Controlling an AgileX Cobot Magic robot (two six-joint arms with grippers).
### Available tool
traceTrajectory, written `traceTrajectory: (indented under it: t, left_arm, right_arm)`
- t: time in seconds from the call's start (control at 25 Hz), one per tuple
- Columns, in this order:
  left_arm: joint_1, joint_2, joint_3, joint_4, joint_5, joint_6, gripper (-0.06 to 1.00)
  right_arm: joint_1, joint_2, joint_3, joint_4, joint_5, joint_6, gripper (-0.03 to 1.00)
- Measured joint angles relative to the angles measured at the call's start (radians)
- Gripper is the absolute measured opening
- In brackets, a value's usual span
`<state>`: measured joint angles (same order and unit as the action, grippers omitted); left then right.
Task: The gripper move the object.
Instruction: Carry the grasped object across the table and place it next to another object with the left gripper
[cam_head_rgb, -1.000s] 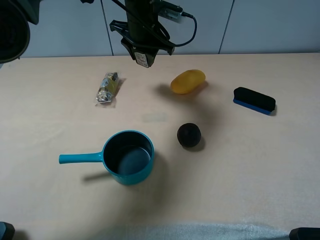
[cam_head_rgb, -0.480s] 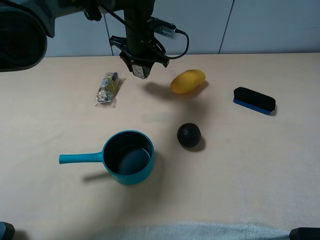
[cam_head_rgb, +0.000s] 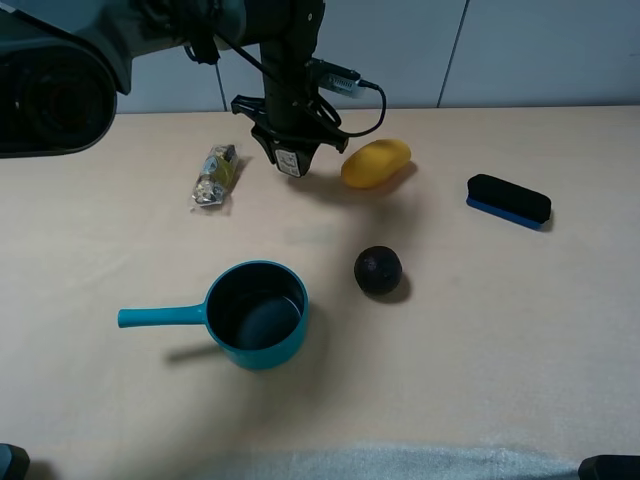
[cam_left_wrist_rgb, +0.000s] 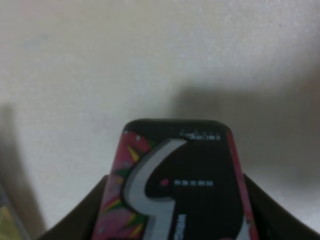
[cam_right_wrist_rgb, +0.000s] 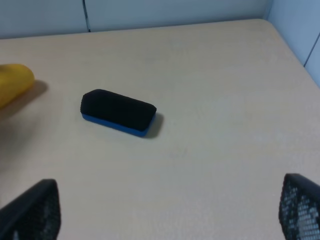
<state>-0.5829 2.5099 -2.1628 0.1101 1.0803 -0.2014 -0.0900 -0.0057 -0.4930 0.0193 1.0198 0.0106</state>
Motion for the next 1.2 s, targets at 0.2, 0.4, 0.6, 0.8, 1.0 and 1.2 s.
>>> traceTrajectory:
  t: [0.2, 0.4, 0.6, 0.8, 1.0, 1.2]
  left_arm:
    - [-0.003, 0.007, 0.000, -0.021, -0.042, 0.000, 0.48]
    - [-0.006, 0.007, 0.000, -0.065, -0.093, 0.000, 0.48]
    - [-0.007, 0.007, 0.000, -0.071, -0.101, 0.000, 0.48]
    - [-0.007, 0.007, 0.000, -0.071, -0.102, 0.000, 0.48]
    - [-0.010, 0.007, 0.000, -0.056, -0.102, 0.000, 0.48]
    - [-0.013, 0.007, 0.000, -0.035, -0.102, 0.000, 0.48]
  right_arm:
    - [0.000, 0.000, 0.000, 0.000, 0.000, 0.000, 0.66]
    - [0.000, 0.000, 0.000, 0.000, 0.000, 0.000, 0.66]
    - [0.000, 0.000, 0.000, 0.000, 0.000, 0.000, 0.66]
    - [0.000, 0.000, 0.000, 0.000, 0.000, 0.000, 0.66]
    - [0.000, 0.000, 0.000, 0.000, 0.000, 0.000, 0.66]
    - [0.000, 0.000, 0.000, 0.000, 0.000, 0.000, 0.66]
